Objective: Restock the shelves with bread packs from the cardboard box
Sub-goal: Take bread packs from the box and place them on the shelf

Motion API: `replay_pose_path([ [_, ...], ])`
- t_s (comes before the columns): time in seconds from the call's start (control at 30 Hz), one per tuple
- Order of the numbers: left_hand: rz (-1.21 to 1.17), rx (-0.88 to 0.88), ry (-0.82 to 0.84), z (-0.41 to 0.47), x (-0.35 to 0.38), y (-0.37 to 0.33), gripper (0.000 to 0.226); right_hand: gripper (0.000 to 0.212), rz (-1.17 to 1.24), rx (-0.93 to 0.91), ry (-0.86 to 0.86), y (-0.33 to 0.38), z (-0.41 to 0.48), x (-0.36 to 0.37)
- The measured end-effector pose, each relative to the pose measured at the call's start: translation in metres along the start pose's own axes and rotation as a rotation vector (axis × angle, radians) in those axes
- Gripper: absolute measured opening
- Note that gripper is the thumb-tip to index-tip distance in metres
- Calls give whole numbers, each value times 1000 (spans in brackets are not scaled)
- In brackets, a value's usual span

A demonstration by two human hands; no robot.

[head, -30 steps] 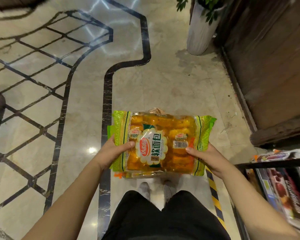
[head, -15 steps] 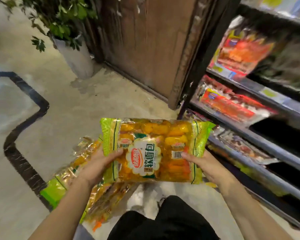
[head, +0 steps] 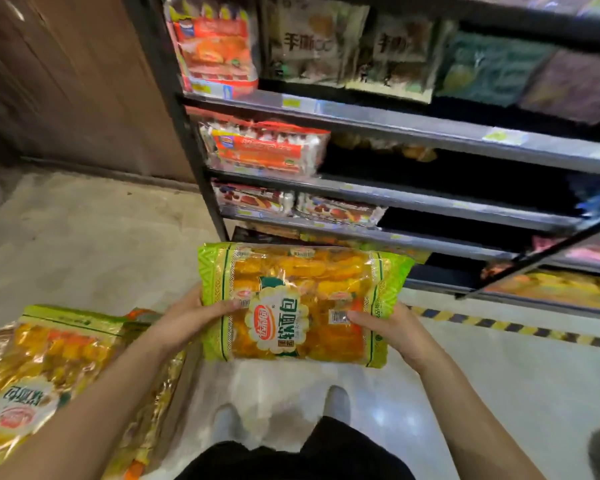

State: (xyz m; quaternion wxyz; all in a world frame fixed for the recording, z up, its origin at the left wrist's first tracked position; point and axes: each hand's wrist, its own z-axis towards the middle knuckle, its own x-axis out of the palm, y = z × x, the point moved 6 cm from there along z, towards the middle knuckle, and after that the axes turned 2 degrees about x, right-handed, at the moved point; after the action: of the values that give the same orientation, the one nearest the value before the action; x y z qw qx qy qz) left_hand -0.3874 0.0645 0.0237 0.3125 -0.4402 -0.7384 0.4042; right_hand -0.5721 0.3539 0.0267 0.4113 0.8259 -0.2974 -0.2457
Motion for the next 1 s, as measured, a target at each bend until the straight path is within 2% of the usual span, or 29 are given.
replay_pose_path([
  [0.07, 13, -16, 35, 19, 34, 1, 70, 39, -10, -9, -55, -13, 0, -38],
  [0.23, 86, -3, 65, 55, 120, -10, 50, 37, 23, -22, -110, -36, 4, -114],
  [0.3, 94, -1, 70, 66, 141, -13, 58, 44, 8, -37, -117, -41, 10, -135],
  [0.37, 94, -16, 63, 76, 152, -9, 76, 51, -10, -32, -116, -44, 16, -149],
  [0.43, 98, -22, 37, 85, 155, -9, 91, 52, -23, -15, -121, -44, 24, -159],
  [0.5, 125, -17, 33, 97, 158, -10, 95, 49, -36, -18, -115, -40, 34, -164],
  [0.6, 150, -25, 17, 118, 153, -6, 78, 35, -36, 10, -128, -37, 51, -168],
  [0.67, 156, -36, 2, 134, 146, -1, 78, 29, -19, 29, -154, -37, 61, -170],
  [0.77, 161, -74, -5, 162, 135, 6, 80, 32, -13, 81, -198, -41, 82, -167],
  [0.9, 200, -90, -19, 211, 120, 20, 68, 42, -7, 157, -268, -54, 127, -162],
  [1.0, 227, -112, -66, 252, 106, 47, 59, 35, -5, 204, -299, -76, 171, -156],
])
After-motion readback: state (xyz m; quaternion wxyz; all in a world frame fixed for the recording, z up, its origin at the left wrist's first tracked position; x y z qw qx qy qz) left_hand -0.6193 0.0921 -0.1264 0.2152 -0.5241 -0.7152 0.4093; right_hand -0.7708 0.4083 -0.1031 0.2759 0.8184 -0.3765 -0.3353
